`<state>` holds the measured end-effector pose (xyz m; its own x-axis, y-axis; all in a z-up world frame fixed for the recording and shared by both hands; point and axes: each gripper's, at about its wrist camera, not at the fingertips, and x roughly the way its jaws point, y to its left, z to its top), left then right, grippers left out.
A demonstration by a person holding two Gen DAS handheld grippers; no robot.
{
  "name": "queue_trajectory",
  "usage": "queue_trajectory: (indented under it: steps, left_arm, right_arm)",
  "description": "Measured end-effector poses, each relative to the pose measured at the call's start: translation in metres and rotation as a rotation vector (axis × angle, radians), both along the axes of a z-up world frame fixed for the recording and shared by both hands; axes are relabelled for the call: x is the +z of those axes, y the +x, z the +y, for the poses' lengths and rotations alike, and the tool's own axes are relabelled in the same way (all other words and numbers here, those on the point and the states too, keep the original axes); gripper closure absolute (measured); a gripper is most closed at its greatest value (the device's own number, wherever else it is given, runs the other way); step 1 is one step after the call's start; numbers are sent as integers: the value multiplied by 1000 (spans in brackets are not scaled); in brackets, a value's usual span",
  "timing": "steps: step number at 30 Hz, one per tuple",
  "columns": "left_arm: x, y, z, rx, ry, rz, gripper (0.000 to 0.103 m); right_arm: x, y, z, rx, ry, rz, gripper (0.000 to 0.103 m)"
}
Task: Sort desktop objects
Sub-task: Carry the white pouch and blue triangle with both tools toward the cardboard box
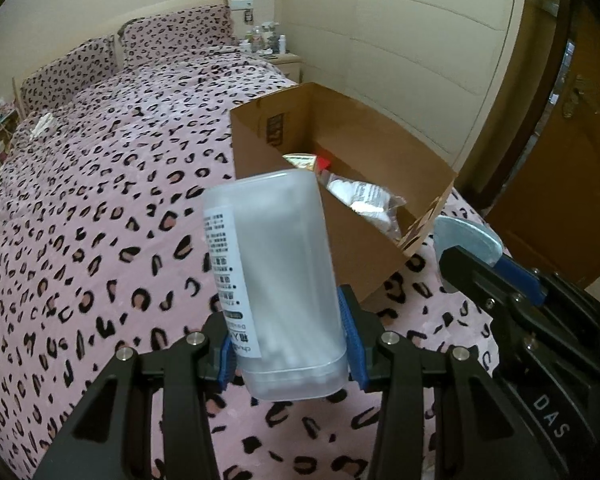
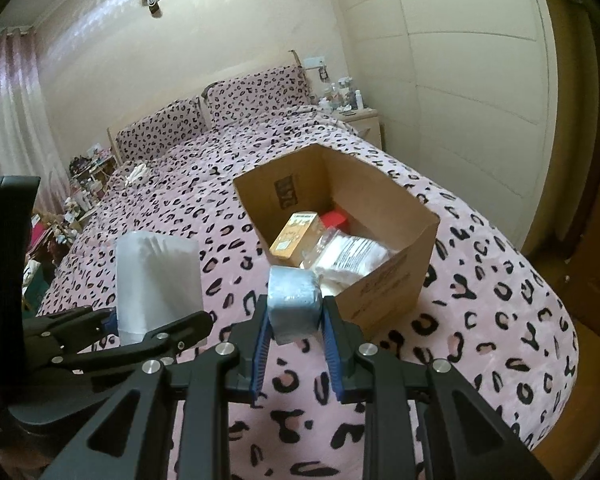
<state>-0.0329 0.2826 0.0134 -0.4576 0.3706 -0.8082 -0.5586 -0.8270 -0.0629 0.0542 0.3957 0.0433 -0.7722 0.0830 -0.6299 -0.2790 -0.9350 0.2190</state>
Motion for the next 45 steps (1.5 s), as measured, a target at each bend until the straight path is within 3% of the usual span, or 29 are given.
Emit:
queue_trajectory:
  steps: [13, 20, 26, 35, 45]
  left_arm:
    - [9, -32, 30, -83, 68, -59, 59]
    - [32, -71, 54, -131, 136, -93, 59]
    - [42, -109, 85, -153, 138, -88, 59]
    - [20, -149, 121, -177, 85, -90, 59]
    - [-12, -172, 124, -174, 64, -140, 59]
  right_arm:
    - [16, -11, 29, -51, 27, 26, 78]
    - [26, -33, 46, -54, 32, 38, 78]
    - [32, -62, 62, -66, 61, 30, 78]
    - [14, -101, 82, -87, 35, -13, 78]
    - [-14, -121, 85, -86, 5, -61, 78]
